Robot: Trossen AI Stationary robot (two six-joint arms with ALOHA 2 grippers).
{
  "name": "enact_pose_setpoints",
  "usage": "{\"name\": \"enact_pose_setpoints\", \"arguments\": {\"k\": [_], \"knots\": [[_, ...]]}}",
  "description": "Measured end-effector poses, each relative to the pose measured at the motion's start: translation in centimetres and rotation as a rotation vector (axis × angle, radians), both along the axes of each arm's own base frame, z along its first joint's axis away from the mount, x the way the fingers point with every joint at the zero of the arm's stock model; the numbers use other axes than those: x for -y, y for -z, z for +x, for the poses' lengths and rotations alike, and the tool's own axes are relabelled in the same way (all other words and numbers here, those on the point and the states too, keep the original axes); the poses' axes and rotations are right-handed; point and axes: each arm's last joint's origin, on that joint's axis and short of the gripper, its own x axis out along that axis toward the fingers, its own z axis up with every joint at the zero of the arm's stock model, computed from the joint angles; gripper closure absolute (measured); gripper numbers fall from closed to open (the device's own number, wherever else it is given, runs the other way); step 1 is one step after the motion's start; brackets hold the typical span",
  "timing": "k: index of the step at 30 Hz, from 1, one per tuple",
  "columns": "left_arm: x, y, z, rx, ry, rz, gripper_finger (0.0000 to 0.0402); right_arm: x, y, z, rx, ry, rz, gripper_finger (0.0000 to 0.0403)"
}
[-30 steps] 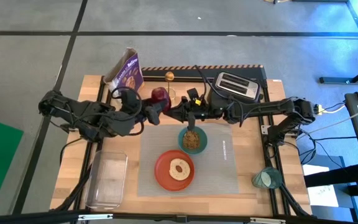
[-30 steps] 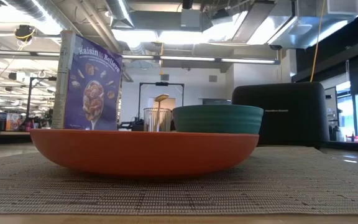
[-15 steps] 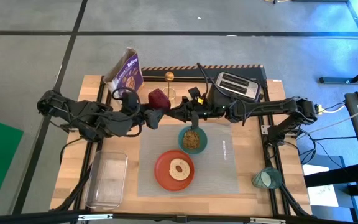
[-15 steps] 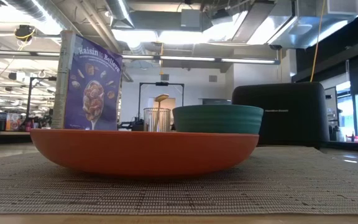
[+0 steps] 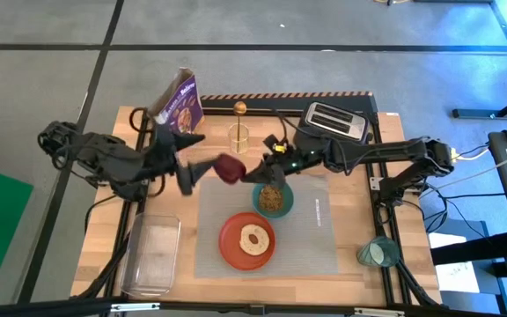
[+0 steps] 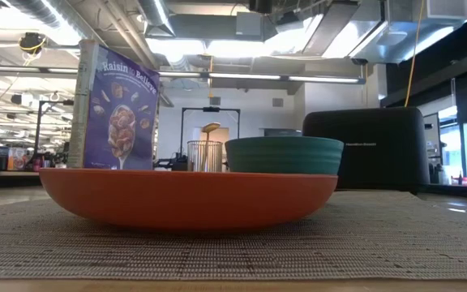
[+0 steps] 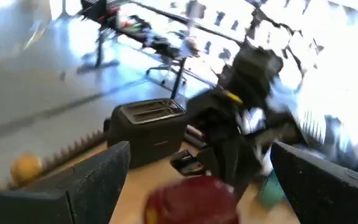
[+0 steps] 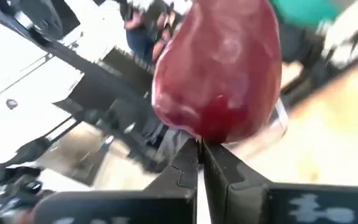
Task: Arrange a breakfast setting
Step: Put the red apple on the orange plate
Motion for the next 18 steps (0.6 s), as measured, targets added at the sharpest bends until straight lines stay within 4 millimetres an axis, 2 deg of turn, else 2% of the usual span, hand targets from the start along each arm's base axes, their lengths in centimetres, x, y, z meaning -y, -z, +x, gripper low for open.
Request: {"name": "enact_pose_setpoints", "arguments": {"k": [4, 9, 14, 18], "knots": [[1.5, 0.2, 0.4, -0.142, 0.277, 0.28, 0.0019, -0.4, 0.9, -0.3, -0.135, -0.154, 0.1, 0.0403], [3.7, 1.7, 2.2, -0.271, 0.462, 0.531, 0.0019, -0.6, 1.2, -0.5, -0.216, -0.231, 0.177, 0.0403], [4.8, 4.0, 4.5, -0.413, 0.534, 0.64, 0.0019, -0.6, 1.3, -0.5, -0.248, -0.23, 0.21, 0.0403], [4.7, 6.3, 6.3, -0.551, 0.563, 0.654, 0.0019, -0.6, 1.4, -0.5, -0.264, -0.226, 0.231, 0.0403]]}}
